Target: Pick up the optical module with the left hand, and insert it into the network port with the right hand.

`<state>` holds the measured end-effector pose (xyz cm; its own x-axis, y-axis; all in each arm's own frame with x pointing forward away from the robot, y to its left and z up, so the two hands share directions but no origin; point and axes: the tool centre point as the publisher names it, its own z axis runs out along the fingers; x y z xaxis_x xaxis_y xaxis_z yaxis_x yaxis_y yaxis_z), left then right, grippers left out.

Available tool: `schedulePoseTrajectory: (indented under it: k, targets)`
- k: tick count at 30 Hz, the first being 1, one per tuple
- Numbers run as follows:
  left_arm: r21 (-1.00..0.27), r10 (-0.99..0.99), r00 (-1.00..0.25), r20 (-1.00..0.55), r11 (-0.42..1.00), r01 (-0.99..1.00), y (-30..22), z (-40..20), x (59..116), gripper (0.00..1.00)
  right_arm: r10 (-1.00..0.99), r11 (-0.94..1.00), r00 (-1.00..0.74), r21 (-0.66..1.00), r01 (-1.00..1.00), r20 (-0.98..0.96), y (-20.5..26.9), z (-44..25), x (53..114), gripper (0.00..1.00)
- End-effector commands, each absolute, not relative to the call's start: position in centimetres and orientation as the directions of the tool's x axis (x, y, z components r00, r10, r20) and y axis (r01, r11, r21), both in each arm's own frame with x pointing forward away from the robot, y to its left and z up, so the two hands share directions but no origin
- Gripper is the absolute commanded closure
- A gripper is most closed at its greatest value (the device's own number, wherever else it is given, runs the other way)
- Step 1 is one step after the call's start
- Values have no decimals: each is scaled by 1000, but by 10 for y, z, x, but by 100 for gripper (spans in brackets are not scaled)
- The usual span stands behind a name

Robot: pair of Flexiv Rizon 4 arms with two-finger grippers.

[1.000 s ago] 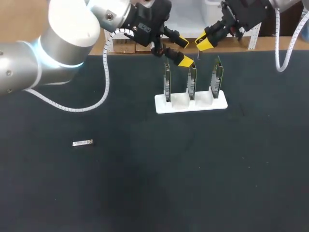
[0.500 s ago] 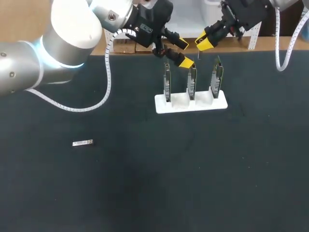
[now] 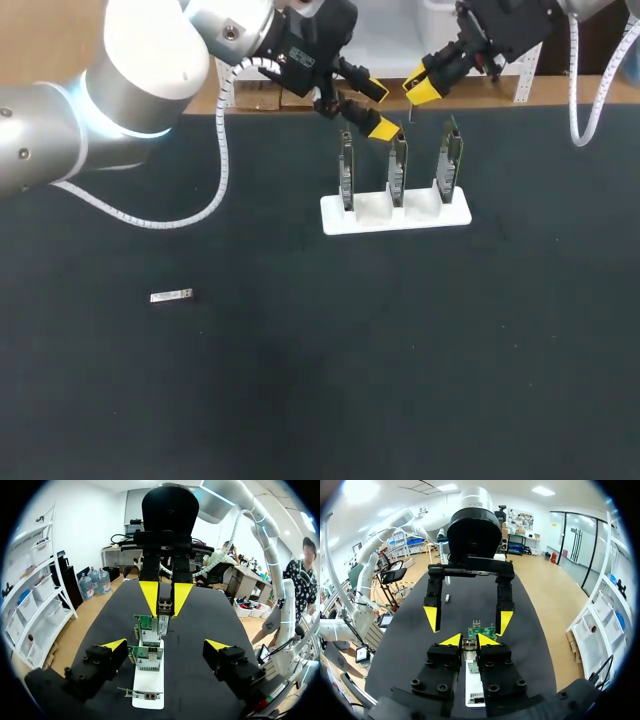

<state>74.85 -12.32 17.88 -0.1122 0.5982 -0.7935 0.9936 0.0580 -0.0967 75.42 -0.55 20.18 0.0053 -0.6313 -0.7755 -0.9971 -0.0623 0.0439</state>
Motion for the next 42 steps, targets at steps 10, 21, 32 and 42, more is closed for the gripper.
schedulePoseTrajectory:
  k: [10, 21, 32, 42]
  targets:
    - [-101, 600, -111, -792, 51, 994, -124, 178, 753, 0, -643, -99, 24, 52, -994, -766, -1, 193, 758, 100]
    - [-101, 600, -111, -792, 51, 994, -124, 178, 753, 0, -655, -81, -3, 74, -994, -755, 1, 178, 765, 100]
    - [-101, 600, -111, -792, 51, 994, -124, 178, 753, 0, -654, -77, -17, 89, -993, -756, 5, 170, 766, 100]
    - [-101, 600, -111, -792, 51, 994, -124, 178, 753, 0, -649, -71, -24, 93, -993, -760, 9, 168, 768, 100]
